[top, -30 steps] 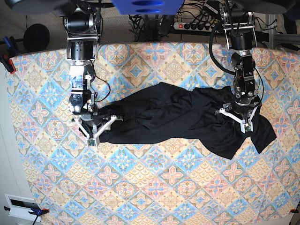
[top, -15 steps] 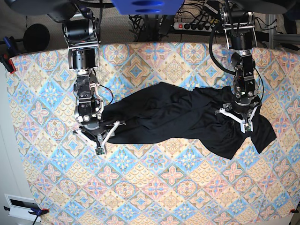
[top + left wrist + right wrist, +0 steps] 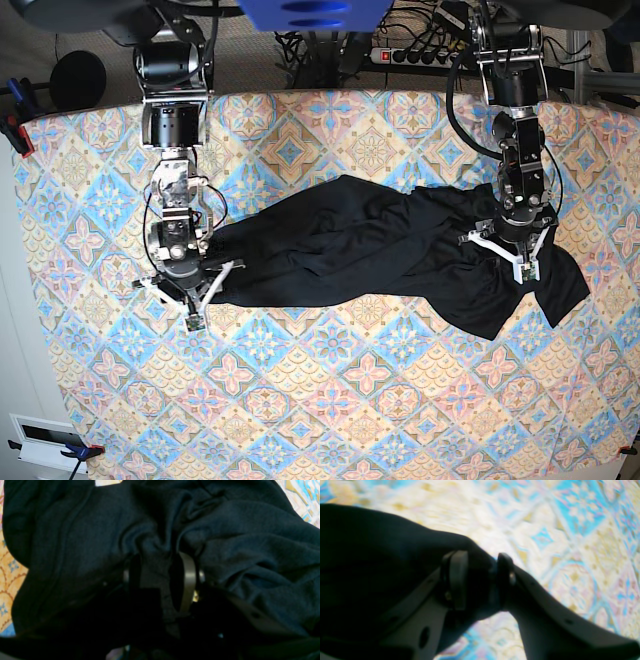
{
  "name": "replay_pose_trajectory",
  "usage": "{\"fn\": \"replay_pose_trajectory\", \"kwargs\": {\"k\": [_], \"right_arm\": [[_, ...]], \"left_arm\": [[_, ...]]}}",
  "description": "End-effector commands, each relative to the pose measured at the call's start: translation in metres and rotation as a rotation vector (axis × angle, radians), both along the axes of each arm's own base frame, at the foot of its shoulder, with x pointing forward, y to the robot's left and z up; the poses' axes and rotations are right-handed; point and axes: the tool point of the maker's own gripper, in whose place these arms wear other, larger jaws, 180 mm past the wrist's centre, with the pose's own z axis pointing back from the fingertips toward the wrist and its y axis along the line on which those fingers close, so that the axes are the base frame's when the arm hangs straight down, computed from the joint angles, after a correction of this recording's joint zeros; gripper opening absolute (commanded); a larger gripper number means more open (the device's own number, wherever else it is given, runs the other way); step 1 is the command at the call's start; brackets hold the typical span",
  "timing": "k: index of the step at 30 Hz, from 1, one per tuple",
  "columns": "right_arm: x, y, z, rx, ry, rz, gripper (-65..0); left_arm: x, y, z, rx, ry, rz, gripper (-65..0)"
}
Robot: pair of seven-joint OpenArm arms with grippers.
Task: Layout the t-shirt on the table in an organized manner, then fold the t-shirt properly
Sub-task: 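Grasp the shirt end with the right gripper and pull it away from the left gripper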
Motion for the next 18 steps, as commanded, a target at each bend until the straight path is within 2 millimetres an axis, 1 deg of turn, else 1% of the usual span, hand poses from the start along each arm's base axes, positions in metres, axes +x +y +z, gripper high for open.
{"fn": "replay_pose_trajectory", "kwargs": {"k": [1,8,10,13,16,18], "right_arm": [[0.015,-0.001,0.02,-0.001,-0.063,-0.002,-46.2],[0.015,0.001,0.019,0.007,-0.061,-0.001,-46.2],[0.015,0.014,0.018,0.03,-0.061,0.007,-46.1],[0.015,0.018,0.018,0.042,-0.058,0.008,-45.6],[0.012,0.026,0.01,0.058,-0.035,0.011,-40.2],[0.007,0.025,-0.001,0.057,0.004,0.007,-36.1]], "left_arm": [[-0.006,-0.005,-0.007,-0.019,0.052,-0.011,-42.1],[-0.006,-0.005,-0.007,-0.019,0.052,-0.011,-42.1],[-0.006,-0.005,-0.007,-0.019,0.052,-0.011,-42.1],[-0.006,-0.005,-0.008,-0.019,0.054,-0.011,-42.1],[-0.009,-0.005,-0.01,-0.027,0.08,-0.009,-42.1],[-0.01,-0.005,-0.01,-0.03,0.087,-0.007,-42.1]]}}
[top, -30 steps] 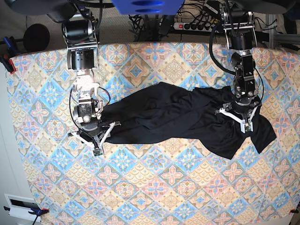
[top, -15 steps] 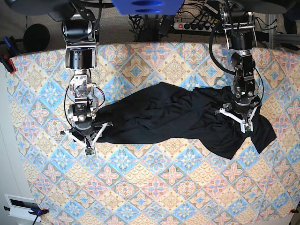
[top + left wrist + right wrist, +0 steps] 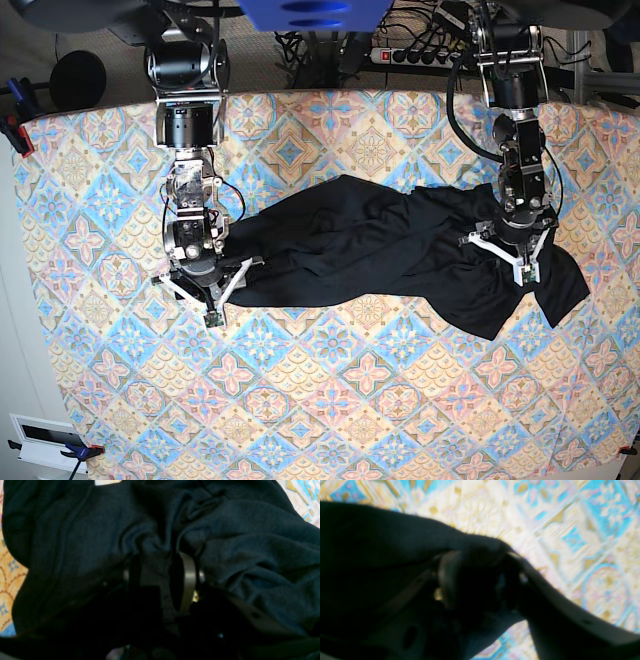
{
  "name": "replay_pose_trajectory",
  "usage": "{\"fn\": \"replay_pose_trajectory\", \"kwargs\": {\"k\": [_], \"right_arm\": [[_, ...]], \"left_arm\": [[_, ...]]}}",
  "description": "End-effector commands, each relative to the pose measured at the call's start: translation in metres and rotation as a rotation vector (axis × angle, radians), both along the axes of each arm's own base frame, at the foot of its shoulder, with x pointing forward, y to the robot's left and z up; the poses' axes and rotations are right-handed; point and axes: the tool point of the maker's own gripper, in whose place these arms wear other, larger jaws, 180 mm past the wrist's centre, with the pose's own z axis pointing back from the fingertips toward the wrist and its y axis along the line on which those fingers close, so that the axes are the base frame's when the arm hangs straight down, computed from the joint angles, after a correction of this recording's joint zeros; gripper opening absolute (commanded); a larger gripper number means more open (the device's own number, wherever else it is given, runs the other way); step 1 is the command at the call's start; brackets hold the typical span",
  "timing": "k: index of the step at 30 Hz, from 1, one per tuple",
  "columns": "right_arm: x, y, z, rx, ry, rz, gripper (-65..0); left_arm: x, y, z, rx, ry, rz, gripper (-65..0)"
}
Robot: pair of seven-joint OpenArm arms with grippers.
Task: Layout the t-shirt on the table in an organized manner, then fold the t-shirt properly
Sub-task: 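Grasp the shirt end with the right gripper and pull it away from the left gripper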
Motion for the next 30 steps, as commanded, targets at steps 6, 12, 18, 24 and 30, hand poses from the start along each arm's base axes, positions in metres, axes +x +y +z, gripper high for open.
{"fn": "replay_pose_trajectory", "kwargs": {"k": [6,12,18,24,30], "right_arm": [[0.011,-0.002,0.011,-0.003,-0.035,-0.005,-34.6],[0.004,-0.018,-0.003,0.016,0.006,-0.056,-35.1],[-0.01,-0.002,-0.038,0.048,0.09,0.037,-60.4],[0.01,-0.006,0.008,0.027,-0.047,0.04,-64.9],[-0.012,-0.032,0.053,-0.054,-0.143,0.013,-64.8]], "left_arm": [[-0.007,-0.004,-0.007,-0.021,0.052,-0.008,-42.1],[-0.007,-0.005,-0.007,-0.021,0.052,-0.009,-42.1],[-0.007,-0.006,-0.007,-0.021,0.053,-0.014,-42.1],[-0.007,-0.005,-0.007,-0.019,0.053,-0.014,-42.1],[-0.007,-0.004,-0.007,-0.018,0.054,-0.013,-42.1]]}}
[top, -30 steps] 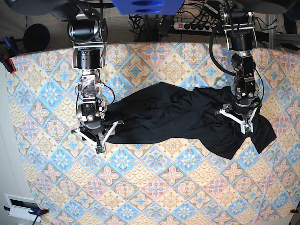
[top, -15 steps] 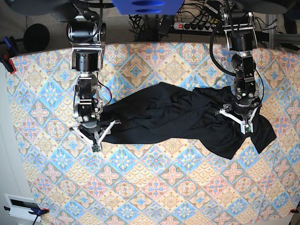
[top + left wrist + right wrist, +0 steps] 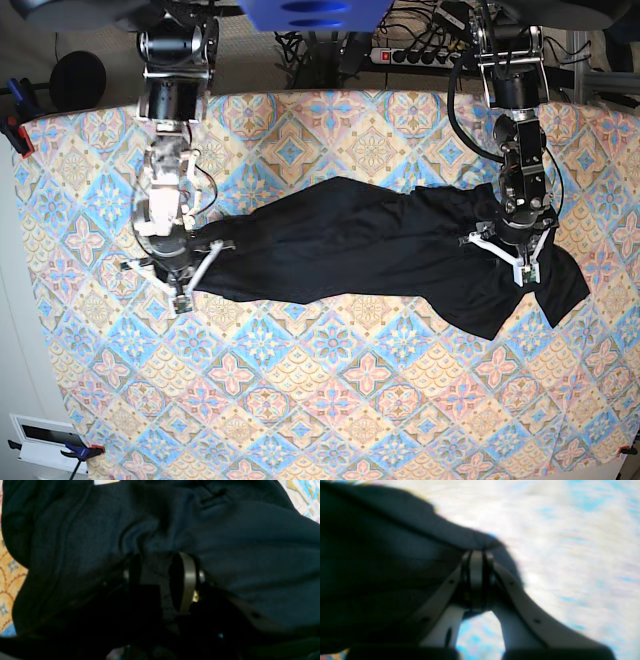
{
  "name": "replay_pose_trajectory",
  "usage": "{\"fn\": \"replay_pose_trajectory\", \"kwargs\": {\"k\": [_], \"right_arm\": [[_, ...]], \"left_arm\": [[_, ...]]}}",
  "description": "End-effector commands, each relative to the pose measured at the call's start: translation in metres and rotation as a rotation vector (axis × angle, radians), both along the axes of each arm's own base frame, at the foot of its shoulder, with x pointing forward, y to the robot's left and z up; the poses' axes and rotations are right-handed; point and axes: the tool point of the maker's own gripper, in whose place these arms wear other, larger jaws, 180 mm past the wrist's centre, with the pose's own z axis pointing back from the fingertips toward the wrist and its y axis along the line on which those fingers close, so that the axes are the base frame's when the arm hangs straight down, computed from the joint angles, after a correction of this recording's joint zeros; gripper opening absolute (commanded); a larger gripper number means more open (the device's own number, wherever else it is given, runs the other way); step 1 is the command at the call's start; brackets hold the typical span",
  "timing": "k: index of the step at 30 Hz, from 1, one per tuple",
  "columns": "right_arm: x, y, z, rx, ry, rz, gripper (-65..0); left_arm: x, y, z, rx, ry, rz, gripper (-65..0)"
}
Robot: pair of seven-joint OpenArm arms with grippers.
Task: Layout the t-shirt on the table in an organized manner, then fold the t-shirt properly
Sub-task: 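Grasp the shirt end with the right gripper and pull it away from the left gripper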
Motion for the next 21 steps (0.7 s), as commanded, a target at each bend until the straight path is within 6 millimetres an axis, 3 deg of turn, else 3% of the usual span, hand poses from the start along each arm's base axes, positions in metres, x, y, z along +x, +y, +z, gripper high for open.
{"fn": "replay_pose_trajectory", "kwargs": {"k": [1,6,10,12,17,21], "right_arm": [[0.007,0.003,0.025,0.002,-0.081,0.01,-64.7],[-0.015,0.0,0.064,-0.033,-0.195,0.018,-64.6],[-0.041,0.005,0.076,-0.046,-0.23,0.033,-64.6],[-0.058,0.006,0.068,-0.048,-0.205,0.038,-64.6],[-0.114,0.008,0.022,-0.039,-0.076,0.055,-64.6],[-0.136,0.009,0.006,-0.034,-0.024,0.064,-64.8]], "left_arm": [[-0.007,-0.004,-0.007,-0.017,0.051,-0.012,-42.1],[-0.006,-0.004,-0.007,-0.018,0.046,-0.012,-42.1],[-0.006,-0.005,-0.006,-0.019,0.045,-0.012,-42.1],[-0.006,-0.004,-0.006,-0.019,0.044,-0.009,-42.1],[-0.006,-0.004,-0.006,-0.019,0.044,-0.009,-42.1],[-0.005,-0.004,-0.006,-0.019,0.043,-0.01,-42.1]]}}
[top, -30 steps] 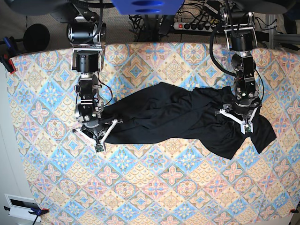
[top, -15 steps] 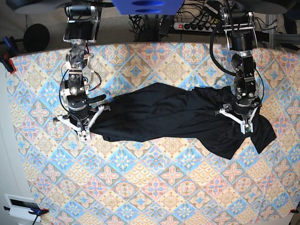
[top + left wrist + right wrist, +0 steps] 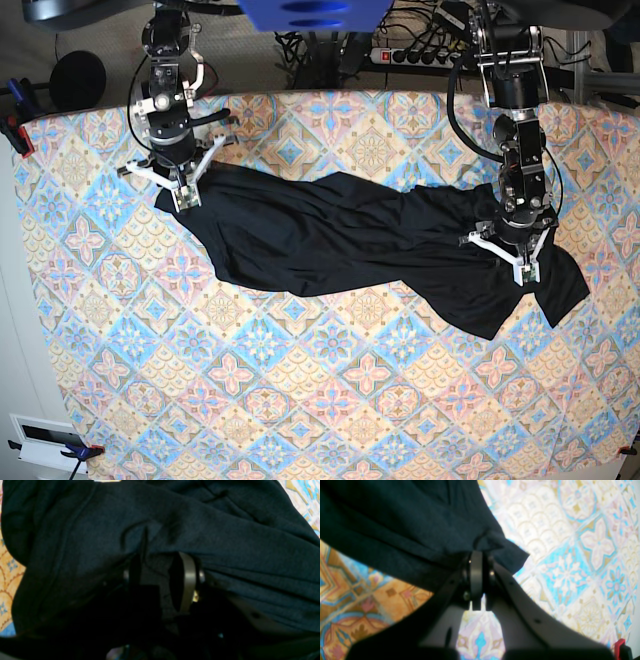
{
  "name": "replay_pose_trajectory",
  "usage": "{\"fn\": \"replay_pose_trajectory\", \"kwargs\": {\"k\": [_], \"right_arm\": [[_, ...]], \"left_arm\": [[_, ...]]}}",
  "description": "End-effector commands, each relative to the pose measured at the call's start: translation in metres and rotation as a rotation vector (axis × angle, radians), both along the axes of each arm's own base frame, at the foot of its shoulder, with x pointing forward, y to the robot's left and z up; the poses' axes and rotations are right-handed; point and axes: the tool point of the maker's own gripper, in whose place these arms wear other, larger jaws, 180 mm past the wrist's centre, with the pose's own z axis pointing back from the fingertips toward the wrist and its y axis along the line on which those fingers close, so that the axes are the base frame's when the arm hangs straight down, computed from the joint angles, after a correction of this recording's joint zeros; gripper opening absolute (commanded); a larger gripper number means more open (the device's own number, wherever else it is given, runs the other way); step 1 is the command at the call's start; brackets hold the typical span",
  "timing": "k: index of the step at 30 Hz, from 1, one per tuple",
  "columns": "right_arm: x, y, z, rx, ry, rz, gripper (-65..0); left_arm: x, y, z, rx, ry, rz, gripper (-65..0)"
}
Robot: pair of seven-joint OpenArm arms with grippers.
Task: Layout the t-shirt on the table in an organized manner, then fold the t-shirt properly
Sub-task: 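Grasp the shirt end with the right gripper and pull it away from the left gripper, then release and regrasp the shirt with the right gripper, dragging it along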
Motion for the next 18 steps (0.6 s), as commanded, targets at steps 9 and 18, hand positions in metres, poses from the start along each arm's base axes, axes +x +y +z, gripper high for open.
{"fn": "replay_pose_trajectory", "kwargs": {"k": [9,18], "right_arm": [[-0.008,-0.002,0.0,-0.011,0.0,0.0,-64.6],[-0.01,-0.01,0.0,-0.057,0.013,0.036,-60.3]], "left_arm": [[0.0,-0.008,0.009,-0.007,0.009,-0.027,-42.3],[0.011,-0.018,0.054,0.012,-0.101,-0.056,-41.9]]}}
